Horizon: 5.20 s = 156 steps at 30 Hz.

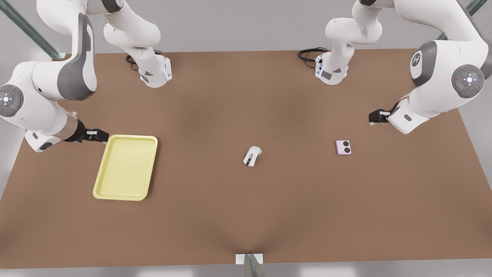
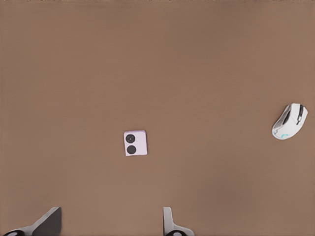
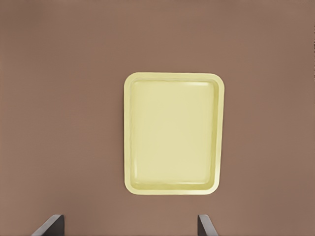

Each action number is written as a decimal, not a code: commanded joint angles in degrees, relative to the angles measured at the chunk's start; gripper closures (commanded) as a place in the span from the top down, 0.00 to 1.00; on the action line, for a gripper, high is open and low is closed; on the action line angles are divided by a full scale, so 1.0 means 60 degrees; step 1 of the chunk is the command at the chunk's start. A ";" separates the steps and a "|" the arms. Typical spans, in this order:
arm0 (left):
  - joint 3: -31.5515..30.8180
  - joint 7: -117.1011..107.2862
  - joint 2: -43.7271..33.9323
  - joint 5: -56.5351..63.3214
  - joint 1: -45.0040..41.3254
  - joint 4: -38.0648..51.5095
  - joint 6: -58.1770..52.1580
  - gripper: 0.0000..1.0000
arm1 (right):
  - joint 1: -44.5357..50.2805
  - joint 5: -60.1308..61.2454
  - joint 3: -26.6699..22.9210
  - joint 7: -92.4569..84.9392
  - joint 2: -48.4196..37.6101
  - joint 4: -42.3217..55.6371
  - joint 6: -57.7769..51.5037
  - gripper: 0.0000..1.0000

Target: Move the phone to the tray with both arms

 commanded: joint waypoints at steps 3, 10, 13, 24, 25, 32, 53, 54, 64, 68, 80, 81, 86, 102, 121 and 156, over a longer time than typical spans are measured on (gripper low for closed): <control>0.0011 -0.0173 0.0061 0.0000 -0.0001 -0.0795 0.0410 1.00 | 0.0009 0.0017 0.0002 0.0117 -0.0006 0.0015 0.0753 1.00; 0.0084 -0.0100 0.0852 0.0000 0.0291 -0.6349 0.7588 1.00 | 0.0009 0.0017 0.0002 0.0117 -0.0006 0.0030 0.0739 1.00; 0.0084 -0.0100 0.1145 -0.0014 0.0438 -0.6949 0.8467 1.00 | 0.0009 0.0017 0.0002 0.0117 -0.0006 0.0030 0.0753 1.00; 0.0055 -0.0100 0.1892 -0.0102 0.0438 -0.7317 0.9201 1.00 | 0.0009 0.0017 0.0002 0.0131 0.0009 0.0015 0.0724 1.00; 0.0055 -0.0100 0.1951 -0.0102 0.0438 -0.7316 0.9215 1.00 | 0.0009 0.0017 0.0002 0.0131 0.0009 0.0015 0.0724 1.00; 0.0070 -0.0071 0.2229 -0.0044 0.0438 -0.7712 0.9127 1.00 | 0.0009 0.0017 0.0002 0.0131 0.0067 0.0044 0.0724 1.00; 0.0070 -0.0115 0.2801 -0.0073 0.0438 -0.7712 0.9611 0.77 | -0.0006 0.0031 0.0002 0.0131 0.0067 0.0044 0.0753 1.00; 0.0070 -0.0188 0.2713 -0.0088 0.0438 -0.7639 0.9538 0.77 | -0.0006 0.0031 0.0002 0.0117 0.0082 0.0044 0.0753 1.00; -0.0589 -0.5899 0.2433 -0.0512 -0.3692 -0.4522 0.6053 0.77 | -0.0006 0.0031 0.0002 0.0131 0.0068 0.0044 0.0783 1.00; -0.0619 -0.9736 0.4864 -0.0791 -0.6255 -0.0595 0.5275 0.77 | -0.0006 0.0031 0.0002 0.0117 0.0082 0.0044 0.0768 1.00; -0.0575 -1.0178 0.8997 -0.1391 -0.6696 0.5018 0.8819 0.77 | -0.0123 0.0061 -0.0013 0.0117 0.0082 0.0044 0.0753 1.00; -0.0589 -1.0120 0.9011 -0.1377 -0.6696 0.5003 0.9039 0.77 | -0.0123 0.0061 -0.0013 0.0117 0.0082 0.0044 0.0753 1.00; -0.0604 -0.7161 0.9378 -0.1318 -0.6842 0.4871 0.8981 1.00 | -0.0108 0.0017 0.0002 0.0117 0.0082 0.0044 0.0753 1.00; -0.0633 0.0442 0.0633 0.0074 -0.0763 -0.0681 0.0236 1.00 | 0.2733 -0.0423 0.0588 0.2034 0.2733 0.0323 0.3229 1.00; -0.0707 0.0486 0.1013 -0.0337 -0.0822 0.0403 -0.0292 1.00 | 0.4960 0.0632 0.0588 0.7925 0.5150 -0.0322 0.6041 1.00; -0.0619 -0.0129 0.0838 -0.0220 -0.0880 0.0462 -0.0482 1.00 | 0.5048 0.0661 0.0690 0.0117 0.5971 -0.0879 0.6495 1.00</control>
